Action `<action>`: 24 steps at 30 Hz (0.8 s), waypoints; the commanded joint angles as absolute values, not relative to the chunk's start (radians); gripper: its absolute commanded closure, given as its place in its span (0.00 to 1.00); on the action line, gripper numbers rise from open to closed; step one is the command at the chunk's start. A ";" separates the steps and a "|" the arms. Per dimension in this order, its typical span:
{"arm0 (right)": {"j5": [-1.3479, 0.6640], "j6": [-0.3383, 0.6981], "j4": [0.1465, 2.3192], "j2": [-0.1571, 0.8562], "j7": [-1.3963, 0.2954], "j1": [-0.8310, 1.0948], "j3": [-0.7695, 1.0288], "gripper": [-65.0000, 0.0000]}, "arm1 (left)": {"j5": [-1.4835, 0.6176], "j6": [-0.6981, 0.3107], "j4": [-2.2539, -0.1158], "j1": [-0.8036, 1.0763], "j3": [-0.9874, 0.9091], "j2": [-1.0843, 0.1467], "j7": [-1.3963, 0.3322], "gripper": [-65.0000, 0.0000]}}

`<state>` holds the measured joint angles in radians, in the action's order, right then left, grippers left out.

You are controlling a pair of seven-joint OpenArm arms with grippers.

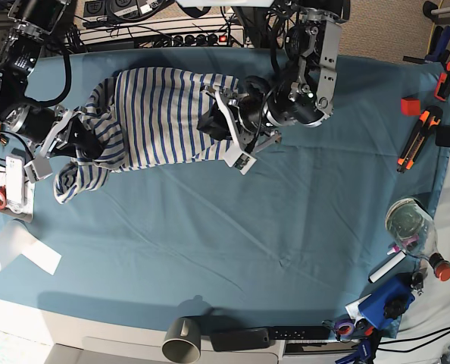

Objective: Fold the T-shirt properly
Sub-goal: 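Grasp the strip end with the right gripper and fold it toward the left gripper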

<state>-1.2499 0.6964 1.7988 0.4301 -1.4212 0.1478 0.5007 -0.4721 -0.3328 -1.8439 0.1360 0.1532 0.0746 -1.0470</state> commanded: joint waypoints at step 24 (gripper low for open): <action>-1.381 0.698 1.814 0.563 -1.396 0.093 0.079 1.00 | -0.049 -0.138 -2.105 0.280 0.152 0.035 -1.099 0.75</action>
<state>-1.3521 0.6964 1.7992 0.5449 -1.4174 0.1051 0.0689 -0.0338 -0.1368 -2.0869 0.2840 0.1490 0.0322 -1.1095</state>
